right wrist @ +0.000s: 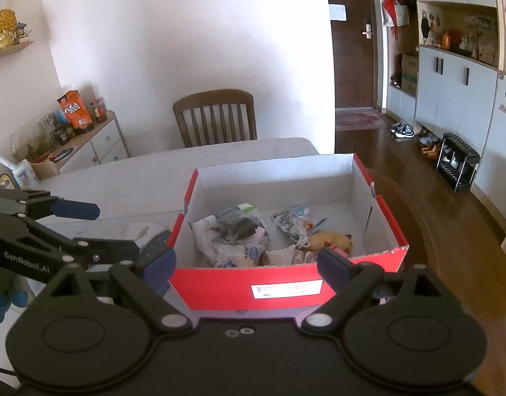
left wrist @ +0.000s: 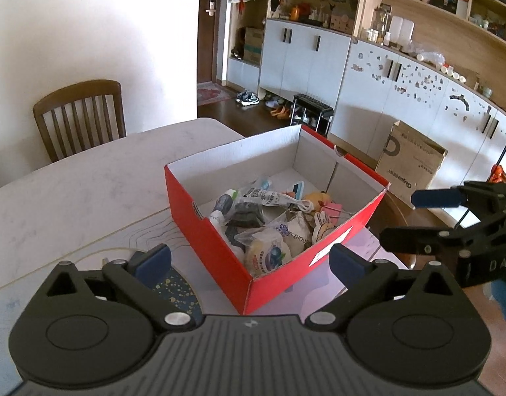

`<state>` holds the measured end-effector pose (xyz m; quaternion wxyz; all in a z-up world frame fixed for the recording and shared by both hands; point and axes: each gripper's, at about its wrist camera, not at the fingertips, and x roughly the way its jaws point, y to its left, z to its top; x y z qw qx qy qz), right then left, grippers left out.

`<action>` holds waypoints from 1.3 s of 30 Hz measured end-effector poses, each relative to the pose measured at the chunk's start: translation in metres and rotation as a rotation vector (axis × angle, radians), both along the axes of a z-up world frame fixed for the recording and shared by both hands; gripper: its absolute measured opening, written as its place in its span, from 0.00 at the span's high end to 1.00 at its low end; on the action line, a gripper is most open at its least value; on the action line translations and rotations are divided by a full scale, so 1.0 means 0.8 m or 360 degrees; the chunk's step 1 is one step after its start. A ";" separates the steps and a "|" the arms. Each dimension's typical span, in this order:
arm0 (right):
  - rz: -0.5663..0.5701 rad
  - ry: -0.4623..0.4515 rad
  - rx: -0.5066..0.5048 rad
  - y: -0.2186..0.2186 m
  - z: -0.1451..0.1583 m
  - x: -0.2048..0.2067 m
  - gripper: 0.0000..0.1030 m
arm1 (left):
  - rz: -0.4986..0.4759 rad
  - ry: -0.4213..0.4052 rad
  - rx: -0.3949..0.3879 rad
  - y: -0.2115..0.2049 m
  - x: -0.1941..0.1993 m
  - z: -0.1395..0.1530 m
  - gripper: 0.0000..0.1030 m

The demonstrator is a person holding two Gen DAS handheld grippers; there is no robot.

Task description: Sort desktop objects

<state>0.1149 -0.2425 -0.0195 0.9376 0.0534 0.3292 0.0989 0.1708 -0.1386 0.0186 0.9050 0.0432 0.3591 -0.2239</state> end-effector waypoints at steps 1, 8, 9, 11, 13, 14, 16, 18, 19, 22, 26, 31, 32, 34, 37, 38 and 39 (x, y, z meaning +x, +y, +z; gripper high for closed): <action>-0.0003 0.0002 0.0002 0.001 0.000 -0.002 0.10 | 0.0004 -0.0008 -0.0002 0.000 -0.002 0.000 0.00; -0.0016 -0.0029 -0.0003 0.005 0.005 -0.013 0.09 | 0.0012 -0.0031 -0.0016 0.001 -0.012 0.000 0.00; -0.0021 -0.0038 -0.0006 0.006 0.006 -0.013 0.09 | 0.0017 -0.0037 -0.0013 0.002 -0.013 0.000 0.00; -0.0024 -0.0054 -0.0009 0.005 0.008 -0.013 0.09 | 0.0026 -0.0043 -0.0013 0.001 -0.013 0.000 0.00; -0.0024 -0.0071 -0.0016 0.006 0.010 -0.013 0.09 | 0.0026 -0.0054 -0.0017 0.001 -0.014 0.001 0.00; -0.0021 -0.0074 -0.0017 0.007 0.011 -0.013 0.09 | 0.0024 -0.0058 -0.0013 0.000 -0.014 0.001 0.00; -0.0017 -0.0078 -0.0016 0.007 0.011 -0.012 0.09 | 0.0019 -0.0057 -0.0014 -0.001 -0.014 0.002 0.00; -0.0013 -0.0073 -0.0011 0.006 0.010 -0.011 0.09 | 0.0026 -0.0056 -0.0004 -0.001 -0.016 0.000 0.00; -0.0012 -0.0071 -0.0009 0.006 0.009 -0.011 0.09 | 0.0030 -0.0056 -0.0002 -0.001 -0.015 0.000 0.00; -0.0007 -0.0058 0.0001 0.007 0.007 -0.010 0.09 | 0.0020 -0.0060 -0.0003 -0.003 -0.015 0.001 0.00; -0.0004 -0.0040 0.0029 0.004 0.004 -0.009 0.09 | -0.0022 -0.0069 0.0020 -0.008 -0.018 -0.001 0.00; 0.0004 -0.0034 0.0035 0.002 0.002 -0.006 0.09 | -0.0008 -0.0075 0.0025 -0.011 -0.019 -0.002 0.01; 0.0004 -0.0036 0.0036 0.002 0.002 -0.006 0.09 | 0.0004 -0.0079 0.0032 -0.012 -0.018 -0.002 0.01; -0.0004 -0.0039 0.0040 -0.002 0.003 -0.005 0.09 | 0.0017 -0.0086 0.0042 -0.012 -0.018 -0.003 0.01; -0.0013 -0.0037 0.0048 -0.005 0.003 -0.002 0.09 | 0.0028 -0.0077 0.0038 -0.011 -0.017 -0.004 0.01; -0.0012 -0.0036 0.0048 -0.006 0.003 -0.001 0.09 | 0.0025 -0.0071 0.0031 -0.011 -0.017 -0.005 0.01; -0.0009 -0.0034 0.0047 -0.006 0.003 -0.001 0.09 | 0.0019 -0.0066 0.0026 -0.011 -0.017 -0.005 0.01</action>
